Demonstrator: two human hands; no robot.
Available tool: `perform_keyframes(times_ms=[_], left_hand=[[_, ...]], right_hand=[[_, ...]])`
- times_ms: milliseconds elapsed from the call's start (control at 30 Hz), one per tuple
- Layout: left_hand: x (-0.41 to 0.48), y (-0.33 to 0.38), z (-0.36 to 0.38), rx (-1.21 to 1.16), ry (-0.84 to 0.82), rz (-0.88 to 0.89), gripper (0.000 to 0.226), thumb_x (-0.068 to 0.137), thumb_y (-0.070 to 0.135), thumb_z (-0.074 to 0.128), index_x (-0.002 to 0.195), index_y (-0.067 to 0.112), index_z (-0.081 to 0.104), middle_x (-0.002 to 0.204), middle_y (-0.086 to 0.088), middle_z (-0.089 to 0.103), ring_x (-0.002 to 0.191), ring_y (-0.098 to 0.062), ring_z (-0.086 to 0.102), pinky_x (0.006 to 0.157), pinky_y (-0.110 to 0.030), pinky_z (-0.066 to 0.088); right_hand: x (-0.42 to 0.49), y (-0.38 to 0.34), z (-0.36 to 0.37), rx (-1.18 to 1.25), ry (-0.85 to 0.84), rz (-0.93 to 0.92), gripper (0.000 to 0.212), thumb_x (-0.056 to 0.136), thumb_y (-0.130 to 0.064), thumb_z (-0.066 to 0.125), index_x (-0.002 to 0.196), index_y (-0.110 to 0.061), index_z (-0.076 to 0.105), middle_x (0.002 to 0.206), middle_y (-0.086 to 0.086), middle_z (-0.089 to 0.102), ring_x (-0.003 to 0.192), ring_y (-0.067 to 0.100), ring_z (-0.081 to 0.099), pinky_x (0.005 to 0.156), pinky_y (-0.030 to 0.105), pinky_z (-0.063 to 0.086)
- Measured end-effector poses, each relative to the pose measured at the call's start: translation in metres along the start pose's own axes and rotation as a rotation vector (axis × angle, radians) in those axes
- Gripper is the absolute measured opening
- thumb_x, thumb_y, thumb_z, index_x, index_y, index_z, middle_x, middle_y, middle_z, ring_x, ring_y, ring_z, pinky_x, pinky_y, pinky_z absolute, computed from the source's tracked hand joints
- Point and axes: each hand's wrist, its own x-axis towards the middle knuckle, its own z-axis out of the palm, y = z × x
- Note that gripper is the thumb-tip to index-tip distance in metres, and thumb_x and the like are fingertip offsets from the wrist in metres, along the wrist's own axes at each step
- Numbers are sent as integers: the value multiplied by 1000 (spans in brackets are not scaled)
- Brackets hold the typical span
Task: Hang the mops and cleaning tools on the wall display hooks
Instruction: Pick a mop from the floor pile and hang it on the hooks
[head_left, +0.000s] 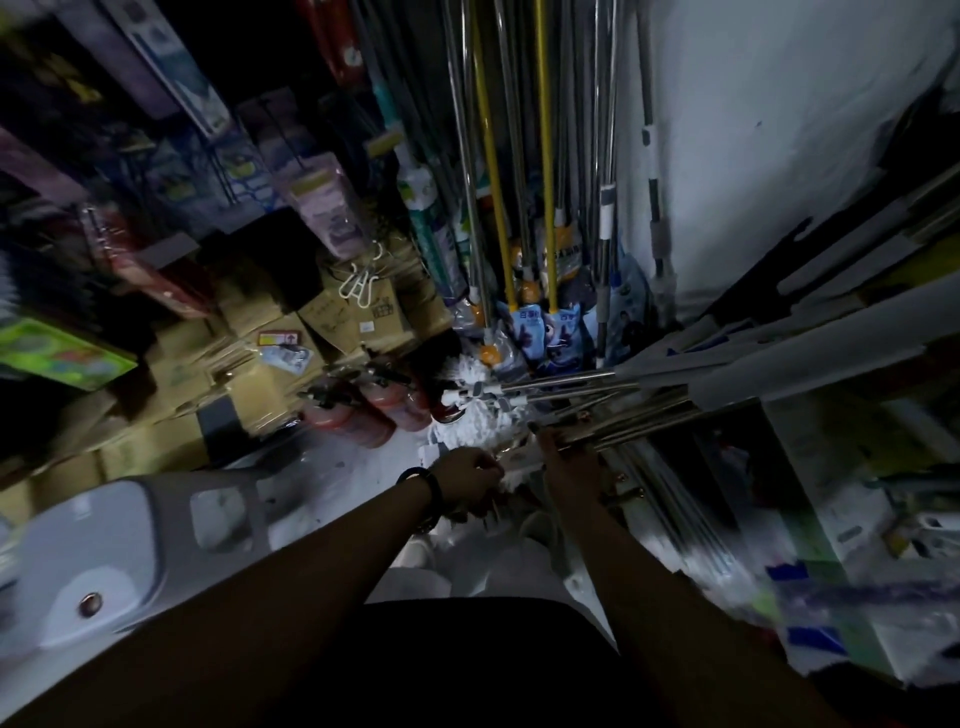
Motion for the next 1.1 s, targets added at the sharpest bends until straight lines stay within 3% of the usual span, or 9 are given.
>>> perform_keyframes(times_ms=[133, 267, 367, 500, 600, 767, 900, 1033, 1100], left_hand=[[-10, -57, -30, -148, 2, -107, 23, 104, 36, 53, 115, 19, 64, 112, -4, 74, 82, -22, 73, 72, -34, 56], [-13, -100, -46, -418, -19, -230, 29, 101, 38, 59, 121, 18, 62, 114, -5, 71, 78, -24, 72, 66, -31, 57], [-19, -113, -42, -663, -59, -236, 32, 104, 44, 55, 115, 15, 61, 106, -6, 67, 88, -29, 69, 71, -37, 56], [-26, -114, -33, -1011, -196, -258, 51, 104, 53, 50, 97, 5, 64, 98, -12, 66, 103, -35, 63, 84, -46, 54], [-27, -124, -35, -1195, -350, -198, 59, 102, 56, 51, 104, 2, 74, 85, -11, 73, 85, -26, 62, 81, -40, 52], [-5, -146, -43, -1634, -284, -105, 20, 90, 23, 72, 99, 7, 66, 100, -8, 68, 94, -24, 65, 73, -38, 64], [-3, -141, -43, -1781, -192, -99, 12, 99, 14, 67, 95, 2, 66, 98, -10, 68, 92, -25, 65, 68, -38, 66], [-10, -132, -44, -1789, -191, -108, 18, 99, 17, 67, 91, 1, 65, 97, -12, 65, 87, -25, 64, 54, -34, 65], [-13, -127, -44, -1767, -171, -72, 21, 102, 17, 63, 89, 0, 62, 96, -14, 64, 86, -27, 63, 54, -33, 64]], right_hand=[[-56, -26, 15, -53, 7, -169, 10, 99, -34, 70, 98, -23, 71, 97, 4, 69, 100, 26, 67, 83, 24, 44], [-99, -58, 17, -120, 178, -274, 50, 92, -67, 63, 101, -19, 74, 92, 2, 77, 86, 24, 73, 80, 40, 56], [-134, -82, 11, -50, 218, -289, 41, 90, -67, 66, 105, -29, 75, 93, -1, 78, 82, 20, 74, 82, 45, 60], [-187, -103, 10, 88, 150, -318, 46, 60, -94, 66, 85, -57, 72, 94, -6, 78, 89, 24, 79, 80, 54, 64], [-225, -120, 18, 173, 123, -346, 34, 68, -82, 72, 84, -52, 75, 101, -3, 78, 91, 25, 79, 80, 51, 64], [-241, -133, 18, 255, 124, -311, 19, 101, -32, 65, 107, -15, 74, 109, 10, 77, 98, 33, 77, 88, 53, 62], [-231, -133, 14, 191, 96, -94, 40, 102, -42, 62, 113, -4, 70, 109, 24, 76, 89, 39, 77, 81, 51, 62], [-240, -139, 21, -291, -275, 260, 54, 103, -55, 53, 111, -5, 72, 101, 23, 77, 94, 42, 74, 71, 41, 57], [-244, -142, 41, -511, -356, 91, 50, 102, -54, 58, 95, -7, 75, 85, 13, 78, 75, 26, 75, 62, 32, 55]])
